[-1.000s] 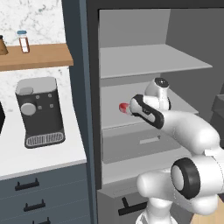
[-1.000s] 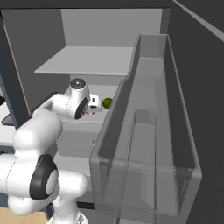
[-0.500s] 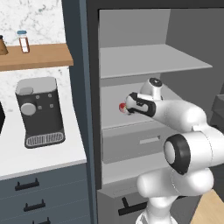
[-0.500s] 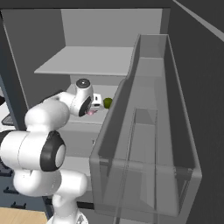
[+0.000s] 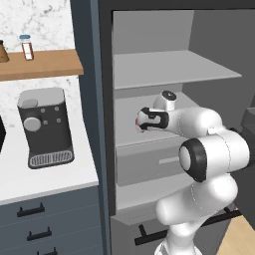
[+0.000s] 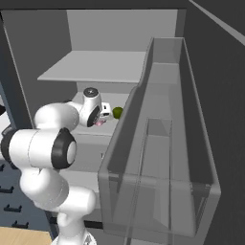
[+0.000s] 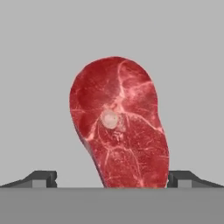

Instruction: Place one lime and one steak in each tupperware on the nearby counter, to pack two identical lunches.

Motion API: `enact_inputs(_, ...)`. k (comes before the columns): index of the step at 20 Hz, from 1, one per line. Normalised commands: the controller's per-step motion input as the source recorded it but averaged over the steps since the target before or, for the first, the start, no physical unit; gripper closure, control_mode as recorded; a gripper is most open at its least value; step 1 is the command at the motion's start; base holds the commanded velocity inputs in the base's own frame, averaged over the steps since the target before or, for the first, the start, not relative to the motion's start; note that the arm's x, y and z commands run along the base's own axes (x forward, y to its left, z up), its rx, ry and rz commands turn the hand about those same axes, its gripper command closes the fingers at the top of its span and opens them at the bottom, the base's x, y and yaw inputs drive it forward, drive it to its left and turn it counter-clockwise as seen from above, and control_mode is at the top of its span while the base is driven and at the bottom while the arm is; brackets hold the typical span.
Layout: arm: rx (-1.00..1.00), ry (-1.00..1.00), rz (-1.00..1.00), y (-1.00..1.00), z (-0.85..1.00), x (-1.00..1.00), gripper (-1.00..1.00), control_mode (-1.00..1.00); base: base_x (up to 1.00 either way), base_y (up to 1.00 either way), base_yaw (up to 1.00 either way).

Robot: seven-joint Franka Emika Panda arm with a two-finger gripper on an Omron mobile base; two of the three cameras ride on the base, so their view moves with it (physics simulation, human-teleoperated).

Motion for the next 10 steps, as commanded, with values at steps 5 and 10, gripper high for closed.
enact_inputs(5,-0.03,0.0,0.04,0.0,-0.2,0.19,-1.0,-1.0,0.0,0.0,0.0)
enact_inputs(10,-0.04,0.0,0.04,0.01,-0.23,0.13,1.0,-1.0,0.0,0.0,0.0)
